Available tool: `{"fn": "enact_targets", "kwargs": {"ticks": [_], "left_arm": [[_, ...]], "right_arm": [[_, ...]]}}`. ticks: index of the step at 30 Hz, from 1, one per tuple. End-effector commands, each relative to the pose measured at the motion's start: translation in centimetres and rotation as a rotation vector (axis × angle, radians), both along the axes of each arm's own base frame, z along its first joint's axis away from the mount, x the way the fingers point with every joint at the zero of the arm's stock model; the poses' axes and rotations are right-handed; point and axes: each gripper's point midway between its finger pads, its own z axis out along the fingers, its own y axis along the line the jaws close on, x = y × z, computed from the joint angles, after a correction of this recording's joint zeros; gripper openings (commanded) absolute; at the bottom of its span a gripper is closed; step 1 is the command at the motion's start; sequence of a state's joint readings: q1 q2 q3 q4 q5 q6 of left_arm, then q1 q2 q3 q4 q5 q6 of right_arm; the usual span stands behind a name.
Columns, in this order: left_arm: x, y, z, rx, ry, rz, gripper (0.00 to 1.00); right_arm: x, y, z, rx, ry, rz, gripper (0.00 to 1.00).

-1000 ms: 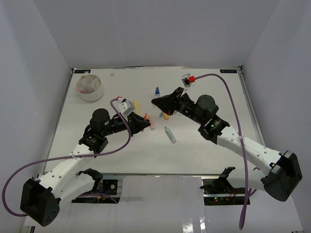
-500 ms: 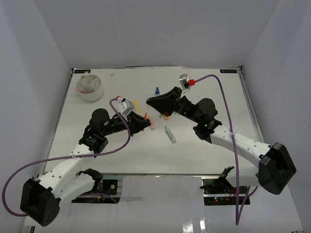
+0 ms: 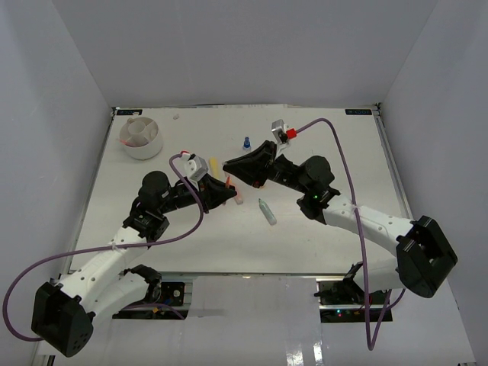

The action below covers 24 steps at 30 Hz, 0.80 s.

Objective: Sort the stationery into containers
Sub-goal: Close the pen cap on the pen.

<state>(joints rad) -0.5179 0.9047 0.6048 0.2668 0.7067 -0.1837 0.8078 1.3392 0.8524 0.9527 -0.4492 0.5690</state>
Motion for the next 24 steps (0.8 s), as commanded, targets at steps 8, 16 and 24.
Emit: {"fn": "enact_targets", "kwargs": {"ticks": [8, 16, 24], "left_arm": [[-0.1, 0.5, 1.9, -0.039, -0.060, 0.022, 0.00], [-0.3, 0.6, 2.2, -0.046, -0.076, 0.023, 0.00], [-0.3, 0.7, 3.0, -0.076, -0.095, 0.031, 0.00]], "right_arm": [[-1.0, -0.4, 0.6, 0.035, -0.072, 0.014, 0.08], [-0.9, -0.4, 0.4, 0.036, -0.070, 0.009, 0.08], [-1.2, -0.4, 0.2, 0.040, -0.081, 0.023, 0.08]]}}
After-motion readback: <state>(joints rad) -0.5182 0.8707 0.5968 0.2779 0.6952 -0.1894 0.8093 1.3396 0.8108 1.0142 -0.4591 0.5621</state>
